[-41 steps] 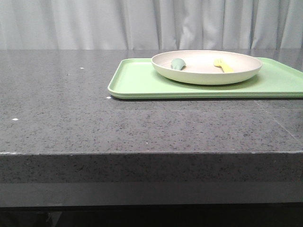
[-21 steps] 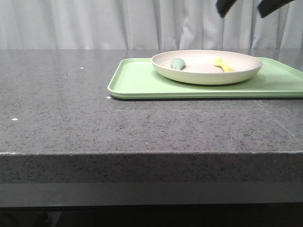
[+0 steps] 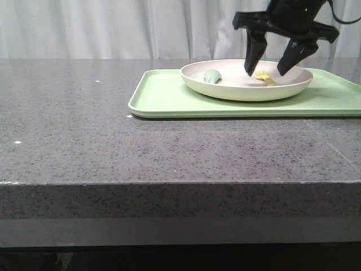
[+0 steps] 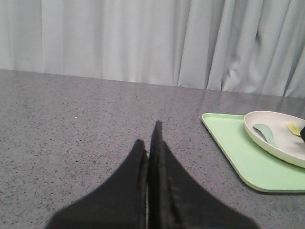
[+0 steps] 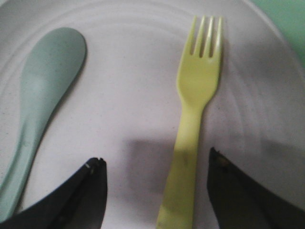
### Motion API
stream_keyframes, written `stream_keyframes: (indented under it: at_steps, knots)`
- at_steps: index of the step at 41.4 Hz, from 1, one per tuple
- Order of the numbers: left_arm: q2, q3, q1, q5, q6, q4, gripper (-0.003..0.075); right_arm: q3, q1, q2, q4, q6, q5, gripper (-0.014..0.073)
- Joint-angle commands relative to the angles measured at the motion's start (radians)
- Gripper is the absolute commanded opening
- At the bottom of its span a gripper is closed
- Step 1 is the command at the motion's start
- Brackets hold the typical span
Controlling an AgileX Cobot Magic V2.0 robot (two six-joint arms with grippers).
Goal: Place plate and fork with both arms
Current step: 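Lower the right gripper onto the yellow fork and grasp it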
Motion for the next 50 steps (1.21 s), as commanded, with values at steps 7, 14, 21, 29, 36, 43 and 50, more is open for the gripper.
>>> stream_keyframes:
  at_steps: [7, 14, 21, 29, 36, 43, 50]
  knots:
    - [0.009, -0.028, 0.001, -0.082, -0.001, -0.003, -0.0018, -0.039, -0.007, -0.029, -0.037, 0.004, -0.039, 0.0456]
    - [0.009, -0.028, 0.001, -0.082, -0.001, -0.003, -0.0018, -0.039, -0.009, -0.016, -0.053, 0.004, -0.035, 0.0456]
    - [0.009, -0.028, 0.001, -0.082, -0.001, -0.003, -0.0018, -0.039, -0.009, -0.01, -0.053, 0.004, -0.022, 0.0451]
    - [0.009, -0.028, 0.001, -0.082, -0.001, -0.003, -0.0018, -0.043, -0.009, -0.011, -0.053, 0.004, 0.001, 0.0186]
    - [0.009, -0.028, 0.001, -0.082, -0.001, -0.003, -0.0018, -0.043, -0.009, -0.012, -0.053, 0.004, 0.012, -0.0013]
    - [0.009, -0.028, 0.001, -0.082, -0.001, -0.003, -0.0018, -0.043, -0.009, -0.024, -0.053, 0.004, 0.026, -0.0049]
    - [0.009, -0.028, 0.001, -0.082, -0.001, -0.003, -0.0018, -0.043, -0.01, -0.055, -0.042, 0.004, 0.025, -0.0049]
